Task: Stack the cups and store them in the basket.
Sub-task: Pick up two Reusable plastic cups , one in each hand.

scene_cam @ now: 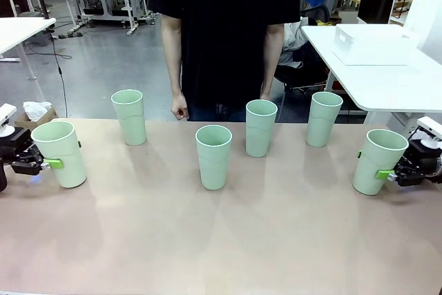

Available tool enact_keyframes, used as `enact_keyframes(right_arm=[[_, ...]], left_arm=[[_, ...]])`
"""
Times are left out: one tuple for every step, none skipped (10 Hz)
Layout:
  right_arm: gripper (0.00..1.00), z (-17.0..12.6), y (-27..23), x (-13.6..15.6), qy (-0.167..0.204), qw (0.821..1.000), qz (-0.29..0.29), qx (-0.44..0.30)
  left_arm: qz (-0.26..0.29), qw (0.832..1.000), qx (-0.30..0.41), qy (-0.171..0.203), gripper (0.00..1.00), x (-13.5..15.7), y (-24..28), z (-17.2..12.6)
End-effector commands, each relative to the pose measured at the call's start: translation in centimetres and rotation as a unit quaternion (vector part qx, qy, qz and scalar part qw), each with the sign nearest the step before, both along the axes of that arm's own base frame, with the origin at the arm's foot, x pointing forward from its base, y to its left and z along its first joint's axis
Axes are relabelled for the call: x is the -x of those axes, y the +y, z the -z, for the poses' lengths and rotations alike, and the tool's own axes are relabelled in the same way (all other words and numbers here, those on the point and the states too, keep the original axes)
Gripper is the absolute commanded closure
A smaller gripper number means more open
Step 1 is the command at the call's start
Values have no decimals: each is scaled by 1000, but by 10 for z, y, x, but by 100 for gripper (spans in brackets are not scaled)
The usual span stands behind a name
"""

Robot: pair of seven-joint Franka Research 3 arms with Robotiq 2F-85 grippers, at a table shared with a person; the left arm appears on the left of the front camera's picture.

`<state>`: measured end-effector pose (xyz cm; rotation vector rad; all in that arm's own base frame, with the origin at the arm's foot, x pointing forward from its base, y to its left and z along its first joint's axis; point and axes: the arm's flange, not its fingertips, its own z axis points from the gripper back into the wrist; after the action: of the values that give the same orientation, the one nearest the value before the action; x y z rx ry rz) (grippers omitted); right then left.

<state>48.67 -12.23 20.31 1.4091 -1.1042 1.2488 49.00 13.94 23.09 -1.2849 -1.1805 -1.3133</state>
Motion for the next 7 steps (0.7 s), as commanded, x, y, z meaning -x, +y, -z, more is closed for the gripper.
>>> enact_keyframes(right_arm=[[80,0,1,1,0,1000,2,-1],[15,0,0,0,0,1000,0,0],[15,-26,17,1,-18,1000,3,5],[15,-49,33,1,-15,1000,14,8],[15,-71,46,5,-20,1000,12,9],[15,-90,59,10,-23,999,19,13],[15,-107,76,17,-21,999,32,21]], left_arm=[[-10,1000,9,-16,75,0,-2,0],[0,1000,0,0,13,0,0,0],[-4,1000,-3,-20,13,1,-9,-22],[-16,999,-9,-30,13,2,-22,-45],[-21,999,-8,-36,13,4,-35,-65],[-19,999,-6,-43,13,11,-47,-83],[-17,999,-5,-50,13,20,-62,-101]])
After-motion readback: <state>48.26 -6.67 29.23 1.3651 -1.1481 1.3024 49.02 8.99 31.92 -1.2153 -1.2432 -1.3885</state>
